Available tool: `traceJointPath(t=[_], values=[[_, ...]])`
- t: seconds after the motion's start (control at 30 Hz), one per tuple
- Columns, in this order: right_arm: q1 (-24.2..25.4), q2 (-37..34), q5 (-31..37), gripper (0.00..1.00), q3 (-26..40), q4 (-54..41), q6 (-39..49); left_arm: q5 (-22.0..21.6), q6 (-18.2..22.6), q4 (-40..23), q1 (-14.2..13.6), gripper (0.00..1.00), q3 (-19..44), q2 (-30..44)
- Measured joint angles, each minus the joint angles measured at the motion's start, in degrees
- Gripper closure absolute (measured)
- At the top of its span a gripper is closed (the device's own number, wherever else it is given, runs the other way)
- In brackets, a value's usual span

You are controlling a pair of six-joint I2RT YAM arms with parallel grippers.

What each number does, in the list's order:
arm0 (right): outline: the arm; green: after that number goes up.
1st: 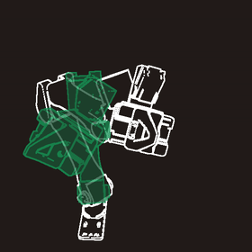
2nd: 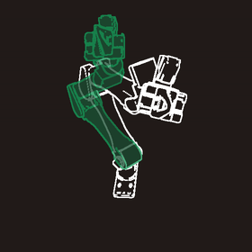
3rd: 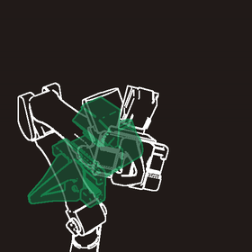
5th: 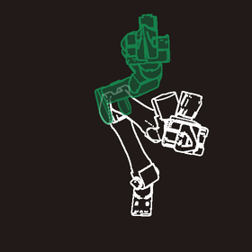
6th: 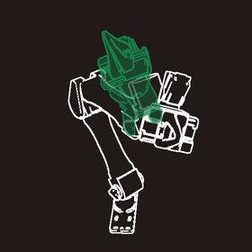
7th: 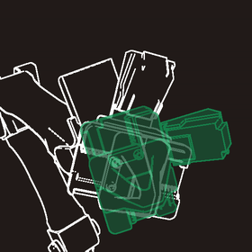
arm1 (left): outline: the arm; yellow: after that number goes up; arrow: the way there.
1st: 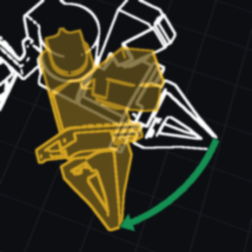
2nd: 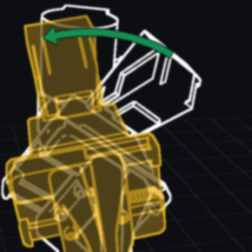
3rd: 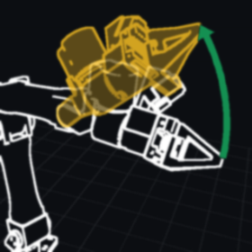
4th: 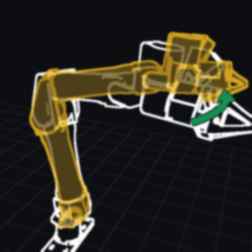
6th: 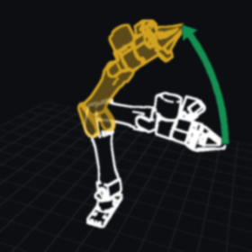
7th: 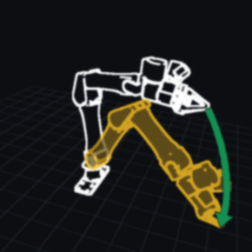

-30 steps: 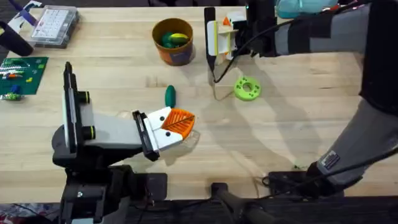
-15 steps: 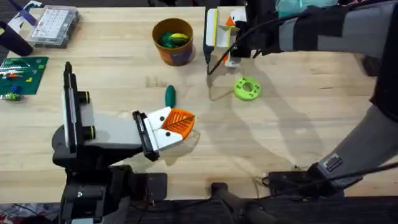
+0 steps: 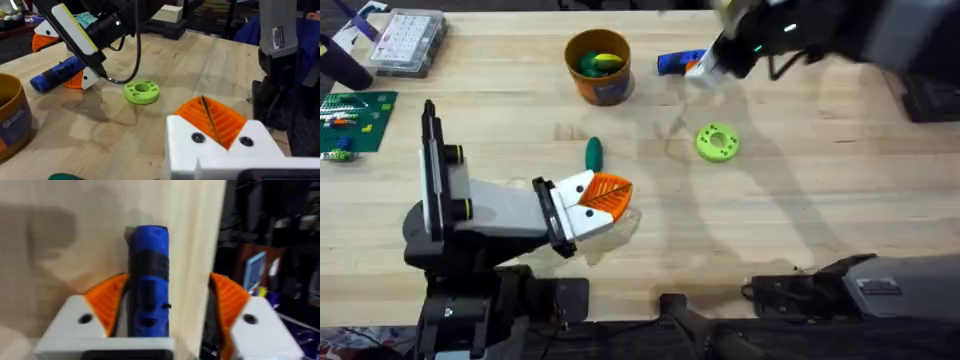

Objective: Pick up the gripper from the table and insert it into the empty holder that is missing its gripper. Then pick up a screw, insert it into the mounting hole, and use the screwdriver to tighten it. Finally, clean up the table by picking up the vegetable and placing it into the bucket.

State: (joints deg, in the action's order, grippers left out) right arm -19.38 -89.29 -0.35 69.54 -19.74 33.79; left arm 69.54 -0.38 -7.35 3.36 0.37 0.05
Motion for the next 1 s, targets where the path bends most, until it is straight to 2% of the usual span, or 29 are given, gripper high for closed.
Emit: traceJointPath(t=[0.17,0.33,0.43,0.5,0.67,0.83,1.0], values=[[0.0,10.7,-0.2,0.005,3.0,-11.1,-9.0,-2.7,-5.3,0.4,0.0,0.985,0.0,0.0],[0.0,20.4,-0.1,0.005,4.2,-17.1,-16.0,-7.6,-10.5,-2.0,0.0,0.985,2.1,0.0],[0.0,25.1,-0.2,0.005,4.3,-19.6,-20.0,-11.5,-11.9,-8.4,0.0,0.985,5.8,0.0],[0.0,27.4,-0.2,0.005,4.3,-21.5,-22.0,-14.6,-12.0,-15.6,0.0,0.985,9.4,0.0],[0.0,31.2,-0.2,0.005,4.4,-27.6,-24.8,-22.3,-9.4,-32.5,0.0,0.985,19.6,2.0],[0.0,33.0,-0.2,0.005,5.5,-35.5,-28.0,-31.1,-6.6,-45.7,0.0,0.985,33.5,10.0],[0.0,33.1,-0.2,0.005,10.0,-42.2,-30.1,-39.1,-1.1,-61.2,0.0,0.985,50.2,22.8]])
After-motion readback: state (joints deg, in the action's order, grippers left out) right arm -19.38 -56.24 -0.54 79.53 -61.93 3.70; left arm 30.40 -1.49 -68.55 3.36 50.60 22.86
